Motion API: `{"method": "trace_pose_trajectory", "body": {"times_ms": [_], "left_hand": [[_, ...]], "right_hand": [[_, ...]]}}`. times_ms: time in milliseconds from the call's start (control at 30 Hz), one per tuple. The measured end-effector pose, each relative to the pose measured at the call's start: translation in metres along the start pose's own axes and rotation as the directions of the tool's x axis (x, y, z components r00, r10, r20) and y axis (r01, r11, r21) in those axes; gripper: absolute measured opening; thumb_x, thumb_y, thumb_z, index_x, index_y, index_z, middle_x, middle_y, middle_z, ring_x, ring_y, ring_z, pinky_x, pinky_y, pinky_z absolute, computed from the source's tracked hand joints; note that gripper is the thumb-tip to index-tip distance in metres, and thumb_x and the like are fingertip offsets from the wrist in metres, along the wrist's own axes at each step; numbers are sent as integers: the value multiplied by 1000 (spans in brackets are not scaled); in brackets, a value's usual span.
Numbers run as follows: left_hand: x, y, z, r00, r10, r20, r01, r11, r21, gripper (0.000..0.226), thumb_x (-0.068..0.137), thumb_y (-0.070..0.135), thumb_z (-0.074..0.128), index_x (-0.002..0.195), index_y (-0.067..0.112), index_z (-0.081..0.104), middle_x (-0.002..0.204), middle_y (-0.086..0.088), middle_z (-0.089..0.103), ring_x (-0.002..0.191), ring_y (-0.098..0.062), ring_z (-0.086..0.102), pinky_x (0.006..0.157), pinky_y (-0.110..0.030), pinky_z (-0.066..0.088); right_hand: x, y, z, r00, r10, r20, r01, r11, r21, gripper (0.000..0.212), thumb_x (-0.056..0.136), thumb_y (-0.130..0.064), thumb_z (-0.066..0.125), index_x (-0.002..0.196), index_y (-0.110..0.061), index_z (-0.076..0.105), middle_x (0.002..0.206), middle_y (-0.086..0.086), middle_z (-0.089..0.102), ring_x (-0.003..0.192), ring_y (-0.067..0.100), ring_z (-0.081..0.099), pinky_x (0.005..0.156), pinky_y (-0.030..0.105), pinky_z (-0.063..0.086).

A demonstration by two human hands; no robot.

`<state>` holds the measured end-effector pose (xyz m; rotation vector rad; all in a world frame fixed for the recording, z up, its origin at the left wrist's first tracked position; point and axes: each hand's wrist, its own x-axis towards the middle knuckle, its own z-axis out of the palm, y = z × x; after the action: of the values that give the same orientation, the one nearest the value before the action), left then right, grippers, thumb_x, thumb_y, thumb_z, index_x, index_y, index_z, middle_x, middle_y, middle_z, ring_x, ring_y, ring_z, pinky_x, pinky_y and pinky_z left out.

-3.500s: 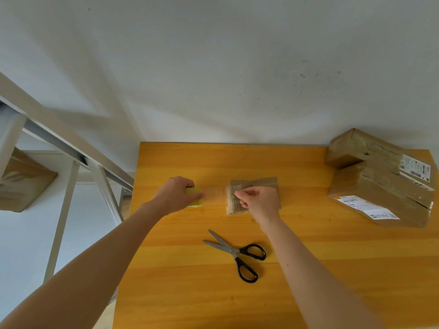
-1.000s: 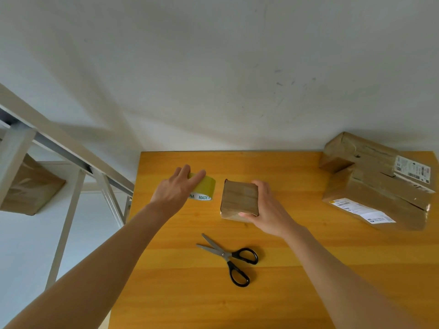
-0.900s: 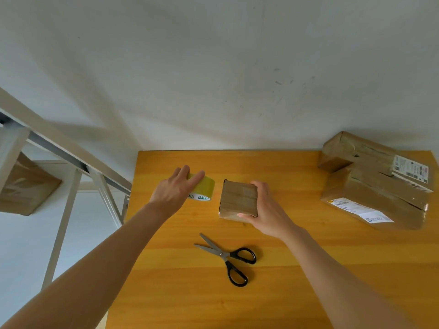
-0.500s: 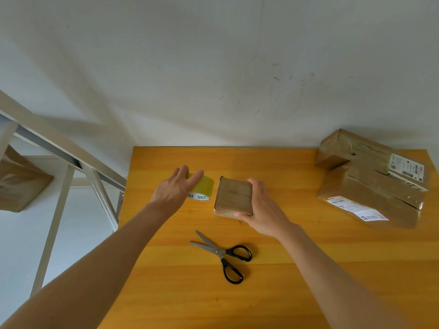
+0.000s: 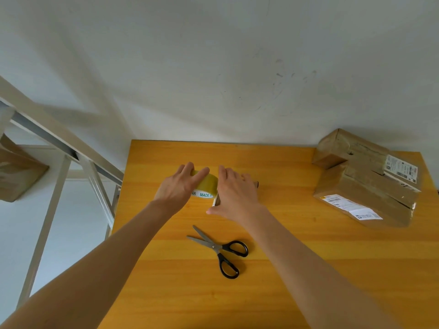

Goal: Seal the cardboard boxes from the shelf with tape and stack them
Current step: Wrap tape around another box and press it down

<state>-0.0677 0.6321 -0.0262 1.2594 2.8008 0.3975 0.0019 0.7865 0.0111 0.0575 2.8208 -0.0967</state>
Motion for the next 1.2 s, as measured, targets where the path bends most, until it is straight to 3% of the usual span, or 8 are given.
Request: {"method": "trace_pose_trajectory", "body": {"times_ms": [167,267,467,633,833,933,1100,1200], "left_hand": [[-4,1,-3,998,-29,-57,27,999,-32,65,67,-10,75,126,12,58,92,-19,57,78,-35,59,37,-34,47],[-8,0,-3,995,-59,-84,52,995,-81,63,71,-10,71,130,10,57,98,-18,58,83,-36,60,42,-38,50],[-5,-1,-10,893,-411,-184,302,850,-431,56,76,-8,60,128,9,57,111,-10,62,84,-27,63,62,-38,56],[0,21,-11,864,-503,-3,383,661,-645,42,81,-3,52,115,21,61,80,7,63,71,-25,63,55,-42,55],[-3,57,9,881,-468,65,402,669,-625,49,76,-7,49,116,19,61,89,0,65,72,-18,60,56,-36,53],[-3,68,16,901,-423,97,397,710,-581,47,75,-10,45,112,15,58,76,3,56,57,-11,49,45,-23,34],[6,83,5,947,-311,76,310,831,-462,41,71,-13,44,104,11,50,77,-4,54,64,-25,52,45,-25,29],[5,70,-10,961,-277,-5,260,909,-325,38,77,-9,50,110,10,51,90,-8,55,67,-32,54,47,-30,35]], "right_hand": [[4,-11,0,998,60,33,-57,995,-76,87,79,-45,74,140,0,30,135,15,46,122,29,48,102,45,36],[4,-11,-3,997,68,38,-68,998,-14,81,77,-42,78,134,-2,36,128,13,51,115,28,53,96,43,43],[-3,7,-11,999,36,-3,-33,937,349,88,69,-46,83,133,-5,38,128,8,49,107,24,55,84,35,49],[-17,27,11,1000,5,-10,2,758,653,79,70,-30,84,135,-12,42,128,1,44,113,15,48,85,22,40],[-31,39,53,995,96,12,-75,686,724,91,64,-33,89,138,-18,39,122,-5,38,116,13,42,99,32,42],[-38,46,68,986,164,25,-122,617,777,89,60,-34,91,135,-22,43,122,-5,46,112,15,51,93,35,47],[-40,49,73,979,203,1,-115,550,827,76,61,-29,90,126,-28,50,118,-5,55,105,14,59,87,36,51],[-39,59,72,983,184,-18,-98,600,794,75,62,-27,89,127,-22,52,118,-2,55,107,16,57,87,39,52]]}}
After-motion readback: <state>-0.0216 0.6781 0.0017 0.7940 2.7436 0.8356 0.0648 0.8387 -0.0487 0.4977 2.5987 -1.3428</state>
